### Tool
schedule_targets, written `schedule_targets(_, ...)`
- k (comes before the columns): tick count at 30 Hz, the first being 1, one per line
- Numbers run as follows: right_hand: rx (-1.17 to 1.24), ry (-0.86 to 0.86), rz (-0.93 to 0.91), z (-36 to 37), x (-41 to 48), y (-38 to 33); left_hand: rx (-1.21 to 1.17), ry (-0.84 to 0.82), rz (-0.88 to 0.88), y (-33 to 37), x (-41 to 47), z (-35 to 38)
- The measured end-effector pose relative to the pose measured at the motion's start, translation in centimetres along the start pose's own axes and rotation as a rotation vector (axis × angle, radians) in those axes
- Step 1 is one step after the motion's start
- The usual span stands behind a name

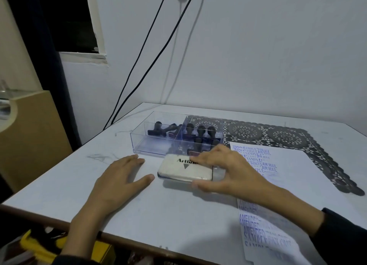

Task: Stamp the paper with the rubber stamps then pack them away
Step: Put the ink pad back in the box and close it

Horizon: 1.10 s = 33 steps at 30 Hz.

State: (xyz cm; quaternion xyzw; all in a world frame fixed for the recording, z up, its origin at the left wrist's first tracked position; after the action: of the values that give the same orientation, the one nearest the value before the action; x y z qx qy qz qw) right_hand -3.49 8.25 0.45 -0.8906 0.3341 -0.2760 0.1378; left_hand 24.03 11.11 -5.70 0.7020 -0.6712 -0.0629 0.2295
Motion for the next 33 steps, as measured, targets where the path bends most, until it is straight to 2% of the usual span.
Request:
schedule_targets(2,0.016,0.033,0.010,-0.7,1.5,-0.1,-0.084,0.032,-0.006,-0.1,0.2,0.1)
schedule_targets(6,0.024,0.094,0.065,-2.0,4.6,-0.2,-0.527,0.210,-0.053,-0.6,1.6,-0.8)
schedule_targets(8,0.029,0.107,0.077,-2.1,6.0,-0.1,-0.629,0.248,-0.031,-0.7,3.4,-1.7)
schedule_targets(10,0.031,0.093,0.096,-1.8,7.2,0.3,-0.682,0.215,0.019,-0.8,5.5,-2.5)
schedule_targets(16,-0.068,0.011,0.105,0.0,11.5,1.6,-0.757,-0.068,0.081,-1.7,9.8,-2.8)
schedule_targets(22,-0.122,-0.080,0.062,2.0,14.5,2.4,-0.993,-0.169,0.069,-1.6,11.2,-0.7)
schedule_targets(25,-0.138,-0.089,0.067,2.7,15.0,2.6,-0.919,-0.138,0.090,-1.8,11.4,-0.6)
schedule_targets(33,0.074,-0.058,0.136,3.1,15.4,2.8,-0.783,-0.079,0.101,-2.2,11.7,-0.8)
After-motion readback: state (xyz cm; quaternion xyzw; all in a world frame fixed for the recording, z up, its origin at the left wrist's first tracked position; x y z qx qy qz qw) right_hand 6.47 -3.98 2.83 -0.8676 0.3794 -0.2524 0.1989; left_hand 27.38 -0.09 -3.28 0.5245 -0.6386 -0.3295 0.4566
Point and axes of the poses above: each hand's wrist, its own x-axis towards the middle knuckle, its own z-axis out of the palm, y = z × x, the point moved 2 cm from there along x, towards the middle knuckle, and after that the axes turned 1 degree about -y, right-handed, at the moved point
